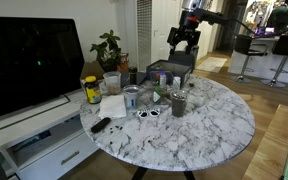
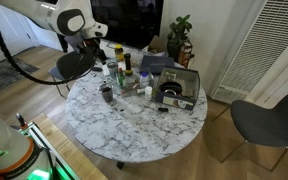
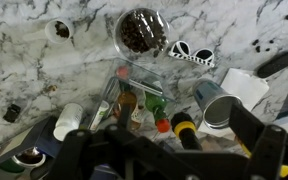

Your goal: Remove the green bottle from the clear case and put it on the table

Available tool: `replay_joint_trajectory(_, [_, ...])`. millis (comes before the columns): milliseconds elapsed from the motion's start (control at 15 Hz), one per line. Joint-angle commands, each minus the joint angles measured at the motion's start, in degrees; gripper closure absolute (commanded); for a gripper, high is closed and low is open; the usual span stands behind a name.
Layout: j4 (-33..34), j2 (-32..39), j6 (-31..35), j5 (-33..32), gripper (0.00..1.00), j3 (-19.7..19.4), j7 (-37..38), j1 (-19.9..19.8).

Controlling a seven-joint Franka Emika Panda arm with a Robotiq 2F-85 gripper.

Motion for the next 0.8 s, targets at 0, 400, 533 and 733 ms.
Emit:
replay_joint_trajectory(0, [1.13, 2.07, -0.05, -1.16, 0.00, -0.80, 0.48, 0.59])
replay_joint_trajectory(400, [2.31, 3.23, -0.03, -1.38, 0.00, -1.05, 0.51, 0.74])
replay_joint_trajectory(533, [5.24, 7.41, 0.40, -0.34, 0.00, -1.38, -3.41, 1.07])
replay_joint_trajectory(733, [9.88, 13.49, -0.77, -1.57, 0.00, -1.23, -7.64, 1.58])
